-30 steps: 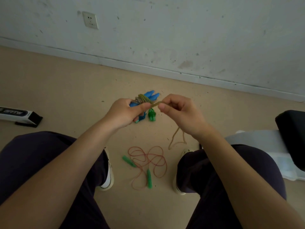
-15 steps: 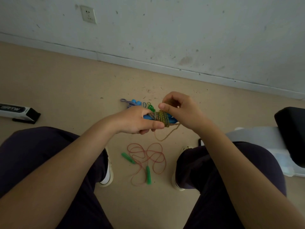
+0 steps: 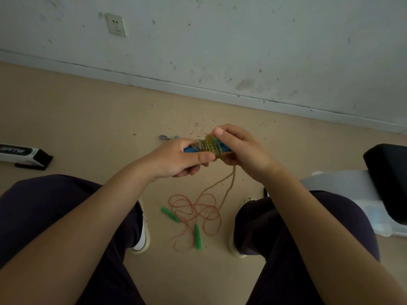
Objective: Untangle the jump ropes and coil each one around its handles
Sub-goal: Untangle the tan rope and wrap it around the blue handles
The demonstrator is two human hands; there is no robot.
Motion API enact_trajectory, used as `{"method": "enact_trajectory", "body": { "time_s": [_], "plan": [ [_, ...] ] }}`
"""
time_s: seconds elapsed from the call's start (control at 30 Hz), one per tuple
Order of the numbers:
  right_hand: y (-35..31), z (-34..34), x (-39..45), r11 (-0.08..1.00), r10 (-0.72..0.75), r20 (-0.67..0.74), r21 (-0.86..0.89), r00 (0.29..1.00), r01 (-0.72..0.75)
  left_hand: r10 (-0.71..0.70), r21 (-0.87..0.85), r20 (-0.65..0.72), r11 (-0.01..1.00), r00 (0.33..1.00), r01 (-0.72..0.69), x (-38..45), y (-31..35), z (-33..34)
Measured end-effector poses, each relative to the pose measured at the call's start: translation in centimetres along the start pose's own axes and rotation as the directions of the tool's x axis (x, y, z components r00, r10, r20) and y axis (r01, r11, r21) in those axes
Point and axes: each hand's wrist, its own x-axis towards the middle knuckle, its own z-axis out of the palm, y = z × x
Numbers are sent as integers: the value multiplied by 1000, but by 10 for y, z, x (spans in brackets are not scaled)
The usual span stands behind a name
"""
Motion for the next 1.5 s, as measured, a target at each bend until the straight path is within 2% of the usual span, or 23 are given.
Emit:
{"method": "enact_trajectory", "body": {
  "time_s": [0.1, 0.17, 0.27, 0.43, 0.53, 0.67, 0.73, 0.9, 1.1, 1.37, 1.5],
  "plan": [
    [2, 2, 0, 1000, 4, 92, 25, 996, -6, 63, -275, -106, 957, 992, -90, 3, -1, -1],
    [4, 10, -1, 999, 23, 101, -31, 995, -20, 42, -367, -227, 922, 973, -125, 5, 0, -3],
    [8, 19, 1, 988, -1, 50, -154, 999, 8, -16, -361, -325, 926, 945, -108, 7, -1, -1],
    [12, 16, 5, 941, 25, -82, -335, 996, -51, -77, -309, -373, 950, 925, -46, 8, -7, -1],
    [10, 18, 4, 918, 21, -86, -392, 996, -53, -114, -304, -395, 953, 912, -12, 9, -9, -1],
    [3, 16, -1, 898, -15, -61, -440, 998, -13, -196, -261, -551, 964, 811, 55, 14, -18, -12],
    [0, 15, -5, 885, -68, -37, -464, 997, 43, -211, -251, -569, 965, 795, 76, 17, -24, -17],
    [-4, 11, -7, 881, -178, -8, -448, 984, 156, -119, -23, -531, 992, 839, 126, 22, -29, -4],
    [-1, -3, -6, 869, -197, -15, -466, 980, 168, -117, 170, -256, 972, 960, 164, 18, -27, 4],
    [6, -4, 2, 804, -187, 12, -573, 982, 160, -216, 202, 37, 958, 976, 205, 7, -18, 3],
    [11, -1, 4, 796, -195, -38, -590, 980, 135, -159, 192, 101, 972, 982, 138, 5, -12, -3]
  ]
}}
